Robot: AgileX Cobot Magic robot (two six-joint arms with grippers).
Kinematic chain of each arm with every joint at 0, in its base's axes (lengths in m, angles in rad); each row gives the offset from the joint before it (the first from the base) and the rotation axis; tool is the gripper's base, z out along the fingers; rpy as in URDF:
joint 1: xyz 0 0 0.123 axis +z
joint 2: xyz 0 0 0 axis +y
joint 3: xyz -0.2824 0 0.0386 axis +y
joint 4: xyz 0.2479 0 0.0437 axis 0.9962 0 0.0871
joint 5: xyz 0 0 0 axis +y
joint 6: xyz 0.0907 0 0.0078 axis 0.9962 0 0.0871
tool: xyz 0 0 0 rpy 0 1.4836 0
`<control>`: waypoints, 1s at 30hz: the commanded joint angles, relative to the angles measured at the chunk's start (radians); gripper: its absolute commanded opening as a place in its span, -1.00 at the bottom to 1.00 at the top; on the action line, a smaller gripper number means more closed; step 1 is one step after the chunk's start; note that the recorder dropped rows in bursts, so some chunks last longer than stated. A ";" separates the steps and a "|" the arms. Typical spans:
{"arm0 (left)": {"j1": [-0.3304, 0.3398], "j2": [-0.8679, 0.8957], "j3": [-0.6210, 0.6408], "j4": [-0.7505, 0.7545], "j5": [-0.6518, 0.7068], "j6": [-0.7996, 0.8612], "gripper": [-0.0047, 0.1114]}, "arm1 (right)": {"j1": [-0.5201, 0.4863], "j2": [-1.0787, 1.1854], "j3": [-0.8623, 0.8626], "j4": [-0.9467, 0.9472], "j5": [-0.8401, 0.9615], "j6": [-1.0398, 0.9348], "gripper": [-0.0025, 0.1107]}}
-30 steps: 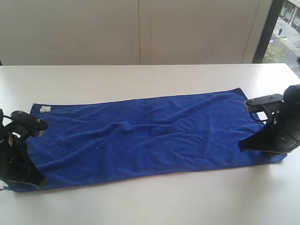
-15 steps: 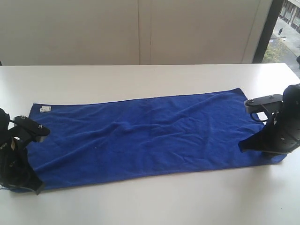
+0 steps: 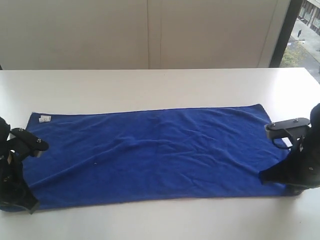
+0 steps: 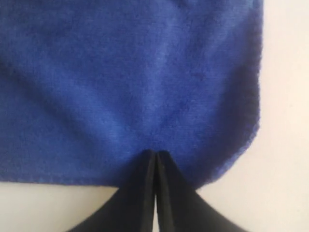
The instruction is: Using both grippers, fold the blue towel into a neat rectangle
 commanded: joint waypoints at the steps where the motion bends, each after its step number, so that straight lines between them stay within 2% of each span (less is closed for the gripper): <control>1: -0.004 0.014 0.014 0.007 0.067 0.020 -0.92 | 0.028 -0.038 0.052 -0.003 0.014 0.034 -0.96; 11: -0.004 0.014 0.014 0.018 0.113 0.020 -0.92 | 0.039 -0.113 0.107 -0.014 -0.035 0.077 -0.96; 18: -0.004 0.014 0.014 0.018 0.062 0.018 -0.92 | 0.039 -0.212 0.078 -0.026 -0.110 0.082 -0.96; 24: -0.004 0.014 0.014 0.006 0.060 0.018 -0.92 | 0.034 -0.037 -0.047 -0.149 -0.069 0.145 -0.96; 30: -0.004 0.014 0.014 0.006 0.053 0.020 -0.92 | 0.034 0.025 -0.054 -0.152 -0.042 0.145 -0.96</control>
